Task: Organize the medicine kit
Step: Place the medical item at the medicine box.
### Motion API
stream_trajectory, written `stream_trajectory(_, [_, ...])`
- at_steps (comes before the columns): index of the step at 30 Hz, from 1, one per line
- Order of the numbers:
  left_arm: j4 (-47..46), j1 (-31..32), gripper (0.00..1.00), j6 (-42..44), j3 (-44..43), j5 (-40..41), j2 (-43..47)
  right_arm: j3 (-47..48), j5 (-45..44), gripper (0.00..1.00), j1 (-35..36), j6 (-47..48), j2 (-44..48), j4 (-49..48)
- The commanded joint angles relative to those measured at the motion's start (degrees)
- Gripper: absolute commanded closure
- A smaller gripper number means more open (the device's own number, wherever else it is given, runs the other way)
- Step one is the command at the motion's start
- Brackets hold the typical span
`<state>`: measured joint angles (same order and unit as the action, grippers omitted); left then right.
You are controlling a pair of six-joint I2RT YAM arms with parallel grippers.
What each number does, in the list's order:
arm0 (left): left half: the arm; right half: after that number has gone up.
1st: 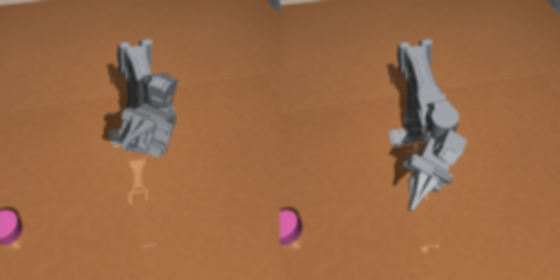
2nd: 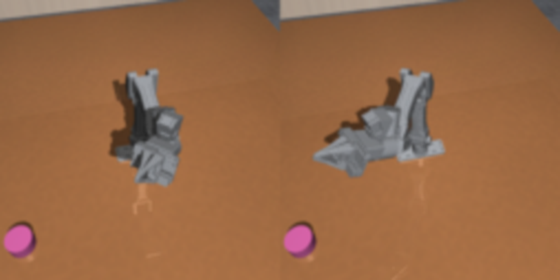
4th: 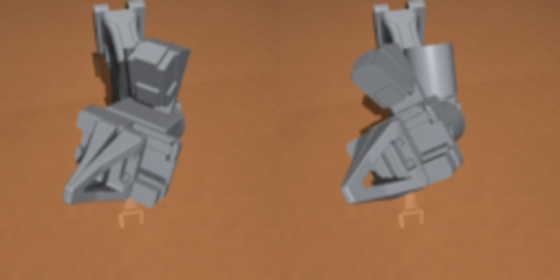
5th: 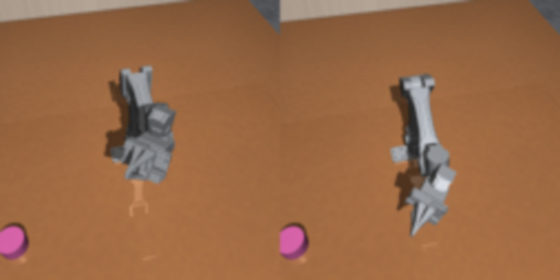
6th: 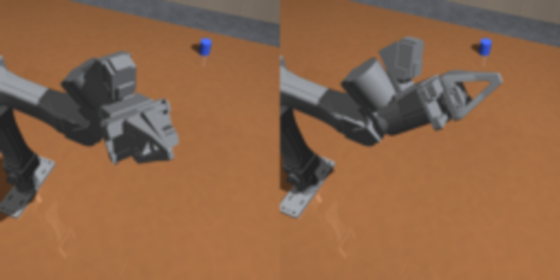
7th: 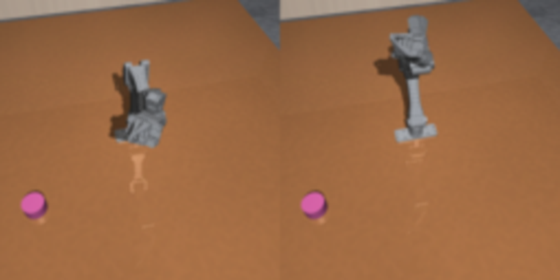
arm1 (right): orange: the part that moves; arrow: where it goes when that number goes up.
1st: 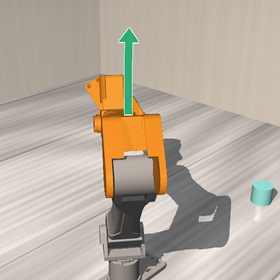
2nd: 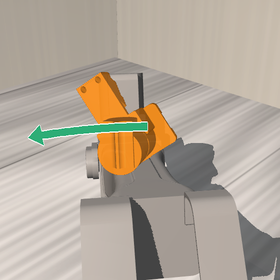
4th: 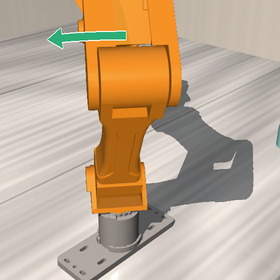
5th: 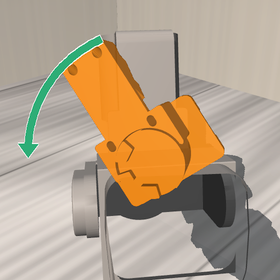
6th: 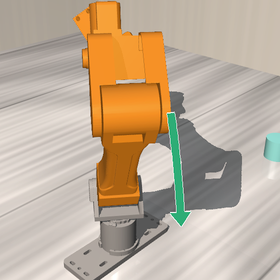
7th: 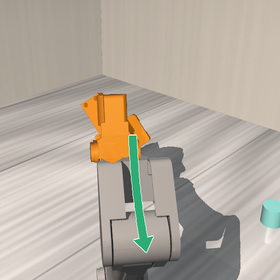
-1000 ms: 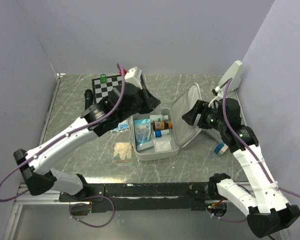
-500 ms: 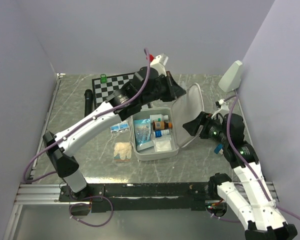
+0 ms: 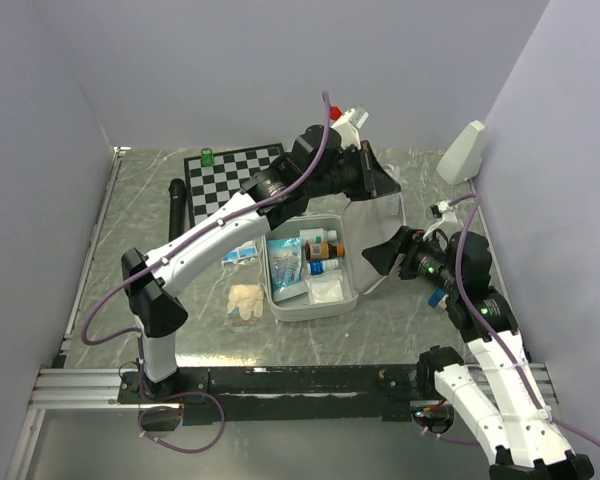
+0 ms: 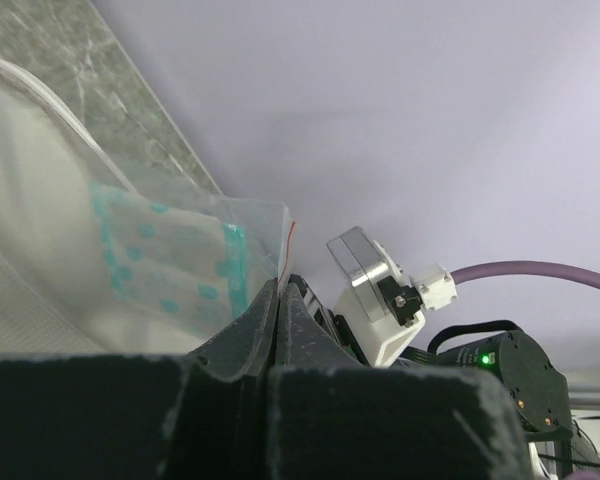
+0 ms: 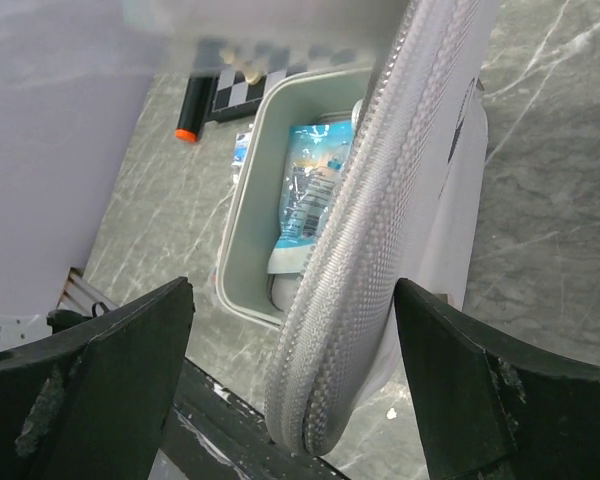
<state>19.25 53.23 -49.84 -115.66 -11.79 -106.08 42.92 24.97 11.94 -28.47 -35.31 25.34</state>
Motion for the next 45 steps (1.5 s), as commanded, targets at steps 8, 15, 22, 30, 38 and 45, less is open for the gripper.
stream_trajectory(8, [-1.49, -0.76, 0.99, -2.54, -0.10, -2.71, -1.14, 1.73, 0.96, 0.11, -0.34, 0.70, 0.15, -1.88])
stream_trajectory(15, [-0.08, -1.73, 0.99, -5.35, 4.73, 1.33, -0.18, 2.52, 0.60, 0.11, -0.34, 0.70, 0.07, -1.70])
stream_trajectory(22, [4.21, -2.61, 0.99, -5.79, 3.96, 5.02, -0.70, 4.19, 0.69, 0.11, -0.26, 0.87, -0.20, -1.26])
stream_trajectory(30, [6.15, -2.96, 0.75, -4.82, 1.49, 2.74, -0.71, 6.30, 0.78, 0.10, -0.26, 1.31, -1.16, -0.91])
stream_trajectory(38, [9.67, -4.71, 0.25, -3.51, 2.44, 6.69, 5.16, 8.06, 1.66, 0.09, -0.17, 1.22, -3.36, -1.26])
stream_trajectory(45, [15.20, -8.58, 0.08, -4.98, 32.61, 30.91, 32.38, 7.97, 0.17, 0.09, 0.01, 1.84, -3.10, -0.65])
